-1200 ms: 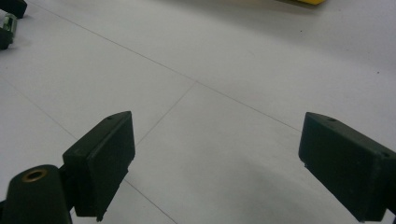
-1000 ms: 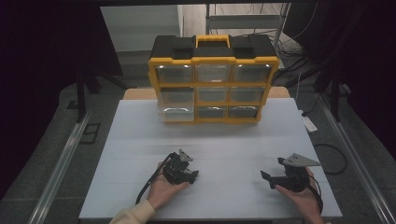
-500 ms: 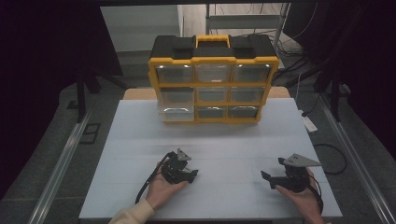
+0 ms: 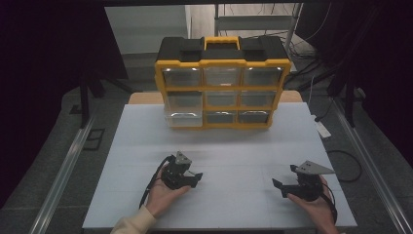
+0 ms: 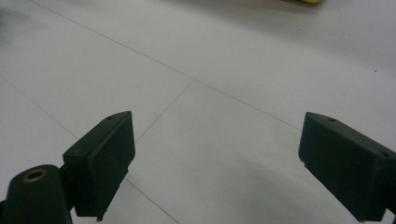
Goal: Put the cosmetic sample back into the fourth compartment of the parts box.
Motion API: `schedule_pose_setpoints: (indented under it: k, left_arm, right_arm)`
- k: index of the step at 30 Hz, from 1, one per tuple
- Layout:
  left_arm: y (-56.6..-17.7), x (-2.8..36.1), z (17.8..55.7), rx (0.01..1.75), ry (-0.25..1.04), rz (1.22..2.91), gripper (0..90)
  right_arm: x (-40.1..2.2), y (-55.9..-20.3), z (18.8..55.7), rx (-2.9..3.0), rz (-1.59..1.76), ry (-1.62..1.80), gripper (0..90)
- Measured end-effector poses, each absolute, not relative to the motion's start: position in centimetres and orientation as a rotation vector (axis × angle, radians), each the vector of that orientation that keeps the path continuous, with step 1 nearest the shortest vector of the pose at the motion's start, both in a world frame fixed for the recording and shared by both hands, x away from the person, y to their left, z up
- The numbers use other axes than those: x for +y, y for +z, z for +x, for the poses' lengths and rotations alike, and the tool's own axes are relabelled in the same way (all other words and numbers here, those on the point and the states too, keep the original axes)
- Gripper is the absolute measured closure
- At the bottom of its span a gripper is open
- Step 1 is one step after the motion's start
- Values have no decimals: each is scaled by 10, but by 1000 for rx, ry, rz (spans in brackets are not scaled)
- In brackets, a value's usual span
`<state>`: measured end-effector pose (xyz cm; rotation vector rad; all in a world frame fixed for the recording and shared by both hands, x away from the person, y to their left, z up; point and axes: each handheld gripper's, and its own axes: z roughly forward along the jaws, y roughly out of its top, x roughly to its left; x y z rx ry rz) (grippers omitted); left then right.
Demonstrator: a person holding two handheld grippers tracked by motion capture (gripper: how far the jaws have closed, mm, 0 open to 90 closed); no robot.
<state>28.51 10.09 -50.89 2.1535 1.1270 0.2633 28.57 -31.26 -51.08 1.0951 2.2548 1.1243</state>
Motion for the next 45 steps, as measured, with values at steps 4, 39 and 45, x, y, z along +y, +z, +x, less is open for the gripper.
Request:
schedule_pose_setpoints:
  k: [4, 39, 45]
  left_arm:
    - [-504, 104, 285, 1125, 275, 2141, 402]
    - [-451, 136, 277, 1029, 375, 1994, 401]
    - [-447, 137, 276, 1011, 391, 1975, 401]
  right_arm:
    - [-313, -511, 285, 2253, 1096, 1119, 115]
    - [-313, -511, 285, 2256, 1098, 1109, 116]
    - [-312, -511, 285, 2257, 1097, 1106, 116]
